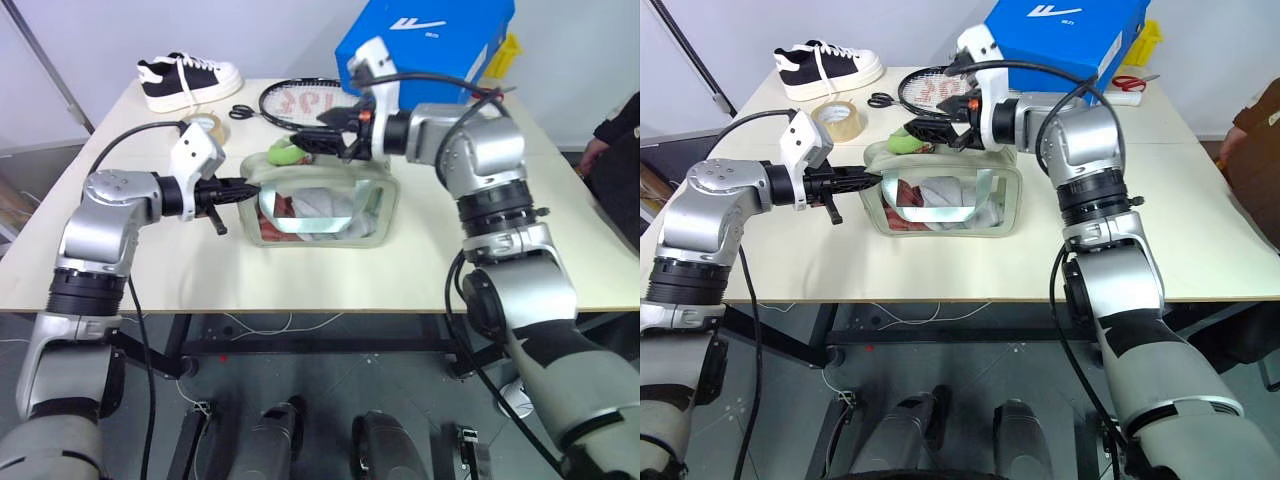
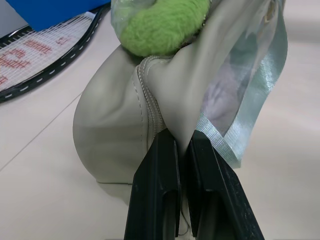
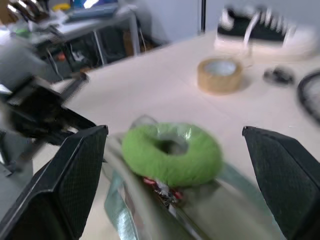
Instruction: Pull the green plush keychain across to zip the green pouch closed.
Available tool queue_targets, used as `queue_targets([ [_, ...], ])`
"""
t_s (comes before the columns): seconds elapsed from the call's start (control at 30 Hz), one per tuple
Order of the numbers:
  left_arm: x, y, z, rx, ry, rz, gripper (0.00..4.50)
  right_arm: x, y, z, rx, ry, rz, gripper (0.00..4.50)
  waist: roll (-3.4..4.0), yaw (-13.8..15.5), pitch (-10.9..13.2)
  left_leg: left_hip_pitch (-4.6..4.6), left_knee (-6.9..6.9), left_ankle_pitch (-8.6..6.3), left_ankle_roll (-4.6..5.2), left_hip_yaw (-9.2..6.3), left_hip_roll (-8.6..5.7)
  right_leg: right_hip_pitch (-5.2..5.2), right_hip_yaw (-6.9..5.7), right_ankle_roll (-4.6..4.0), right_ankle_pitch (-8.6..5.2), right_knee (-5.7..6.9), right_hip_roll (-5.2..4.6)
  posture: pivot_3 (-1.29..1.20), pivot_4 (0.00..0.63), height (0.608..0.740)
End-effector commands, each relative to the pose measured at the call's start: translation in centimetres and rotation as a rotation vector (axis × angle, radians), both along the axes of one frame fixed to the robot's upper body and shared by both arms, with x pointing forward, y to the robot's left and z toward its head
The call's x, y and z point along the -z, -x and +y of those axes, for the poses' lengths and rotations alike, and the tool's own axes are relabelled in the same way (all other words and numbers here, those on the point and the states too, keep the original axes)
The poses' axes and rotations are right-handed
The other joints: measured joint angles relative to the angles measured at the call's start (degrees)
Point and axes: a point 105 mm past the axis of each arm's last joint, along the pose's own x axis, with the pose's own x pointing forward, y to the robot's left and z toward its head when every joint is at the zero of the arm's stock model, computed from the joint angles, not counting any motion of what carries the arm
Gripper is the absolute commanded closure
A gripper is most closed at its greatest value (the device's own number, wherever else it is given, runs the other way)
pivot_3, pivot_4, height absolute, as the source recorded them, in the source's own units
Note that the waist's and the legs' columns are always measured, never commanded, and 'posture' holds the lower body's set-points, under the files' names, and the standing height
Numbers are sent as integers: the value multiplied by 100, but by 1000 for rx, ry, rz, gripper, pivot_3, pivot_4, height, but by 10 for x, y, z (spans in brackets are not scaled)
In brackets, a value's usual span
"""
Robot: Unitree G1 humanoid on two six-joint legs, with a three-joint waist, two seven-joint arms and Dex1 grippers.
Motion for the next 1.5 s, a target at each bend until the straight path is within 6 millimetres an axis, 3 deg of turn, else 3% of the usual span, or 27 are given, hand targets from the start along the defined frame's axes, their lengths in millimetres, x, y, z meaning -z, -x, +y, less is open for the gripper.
queue_targets([
  [0.03,-12,2,-3,20,-9,-53,4500,-14,-7,7,32,16,-50,40,0,4,0,1,0,0,0,1,0,0,2,1,1,0,1,0,150,740],
  [0.2,-12,4,-3,19,-7,-56,4500,-2,-13,10,38,74,-48,40,0,-16,0,5,-1,-6,-9,5,4,-1,13,3,2,4,9,0,150,740],
  [0.23,-12,4,-2,17,-7,-56,4500,-1,-13,11,30,75,-42,262,0,-16,0,5,-1,-5,-8,5,4,-2,17,3,2,4,11,0,150,740],
  [0.3,-12,4,-1,14,-8,-57,4500,1,-12,11,14,80,-32,897,0,-22,0,5,-1,-4,-7,8,4,-1,22,3,2,4,13,0,150,740],
  [0.53,-13,3,1,4,-6,-65,4500,0,-7,10,-30,87,-44,4470,0,-24,0,6,-2,-6,-10,10,8,-3,29,3,2,6,18,0,150,740],
  [0.7,-13,3,1,-1,-3,-68,4500,-28,-5,-19,52,10,-118,4470,0,1,0,4,-2,-7,-11,10,8,-5,30,3,2,6,18,0,150,740],
  [0.83,-11,4,3,-3,-4,-66,4500,-40,-5,-64,239,64,-246,4470,0,17,0,4,-1,-9,-13,10,6,-6,31,3,2,4,15,0,150,740],
  [0.9,-11,4,4,-4,-2,-63,4500,-41,-4,-99,373,157,-341,4470,0,18,0,5,-2,-9,-13,12,6,-5,32,3,2,4,13,0,150,740],
  [0.97,-10,3,4,-6,0,-61,4500,-37,-2,-134,515,281,-432,4470,0,35,0,3,-3,-9,-13,13,6,-5,33,3,2,4,11,0,150,740],
  [1.07,-9,2,2,-3,1,-60,4500,-27,0,-168,657,388,-489,4470,0,9,0,3,-4,-9,-9,27,4,8,37,4,2,4,-6,0,150,740],
  [1.17,-10,1,0,8,1,-61,4500,-2,-3,-192,755,466,-488,4470,0,-60,0,6,-6,-2,3,35,11,8,42,4,2,7,-5,0,150,740],
  [1.23,-11,0,-3,16,0,-62,4500,34,-7,-202,806,459,-417,4470,-2,-58,-1,4,-8,-1,5,35,13,4,43,3,2,7,-3,0,150,740],
  [1.37,-12,-2,-5,25,-3,-64,4500,94,-10,-188,816,372,-265,4470,-2,-79,-1,11,-2,0,6,35,14,18,43,4,2,6,1,0,150,740],
  [1.5,-12,-3,-7,35,-3,-67,4500,132,-9,-160,819,185,-94,4470,-1,-132,-1,13,-3,0,7,33,14,19,44,4,2,9,4,0,150,740],
])
